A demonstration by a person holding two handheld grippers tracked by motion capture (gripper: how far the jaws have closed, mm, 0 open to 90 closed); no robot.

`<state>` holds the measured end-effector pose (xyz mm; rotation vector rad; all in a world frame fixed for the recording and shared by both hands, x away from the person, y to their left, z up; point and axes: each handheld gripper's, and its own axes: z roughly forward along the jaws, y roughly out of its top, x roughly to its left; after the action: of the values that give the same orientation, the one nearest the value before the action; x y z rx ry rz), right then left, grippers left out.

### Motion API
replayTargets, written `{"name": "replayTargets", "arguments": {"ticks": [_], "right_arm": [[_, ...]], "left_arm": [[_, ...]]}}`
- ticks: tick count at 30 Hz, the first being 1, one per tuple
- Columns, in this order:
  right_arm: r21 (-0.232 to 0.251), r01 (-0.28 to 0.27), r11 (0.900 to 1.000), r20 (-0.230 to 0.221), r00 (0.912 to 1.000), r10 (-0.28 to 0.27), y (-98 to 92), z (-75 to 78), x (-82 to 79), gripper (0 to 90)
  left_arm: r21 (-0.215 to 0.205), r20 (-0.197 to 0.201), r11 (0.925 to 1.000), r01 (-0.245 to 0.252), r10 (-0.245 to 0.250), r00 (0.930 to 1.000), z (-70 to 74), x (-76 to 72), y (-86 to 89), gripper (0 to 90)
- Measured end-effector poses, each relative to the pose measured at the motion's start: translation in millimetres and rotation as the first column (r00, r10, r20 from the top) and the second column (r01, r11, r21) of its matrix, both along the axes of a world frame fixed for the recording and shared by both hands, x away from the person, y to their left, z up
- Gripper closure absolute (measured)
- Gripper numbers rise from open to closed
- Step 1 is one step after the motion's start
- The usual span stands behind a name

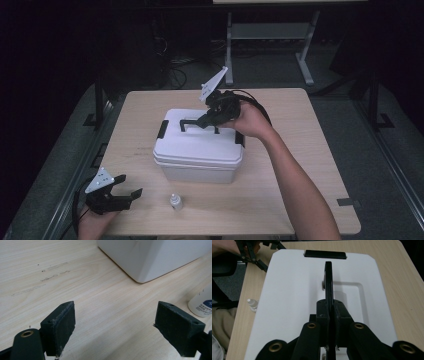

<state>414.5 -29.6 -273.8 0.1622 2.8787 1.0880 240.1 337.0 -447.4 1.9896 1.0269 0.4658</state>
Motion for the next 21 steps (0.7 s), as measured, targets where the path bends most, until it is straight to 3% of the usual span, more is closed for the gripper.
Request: {"name": "replayTargets", "arguments": {"ticks": [21], "right_arm": [[0.035,0.05,0.998,0.086,0.9949,-0.053,-70.6,41.1,-40.3,84.1]], "left_arm": [[0.008,-0.008,1.0,-0.003,0.003,1.0,-0.7,-1.9,-2.1,16.6]]}}
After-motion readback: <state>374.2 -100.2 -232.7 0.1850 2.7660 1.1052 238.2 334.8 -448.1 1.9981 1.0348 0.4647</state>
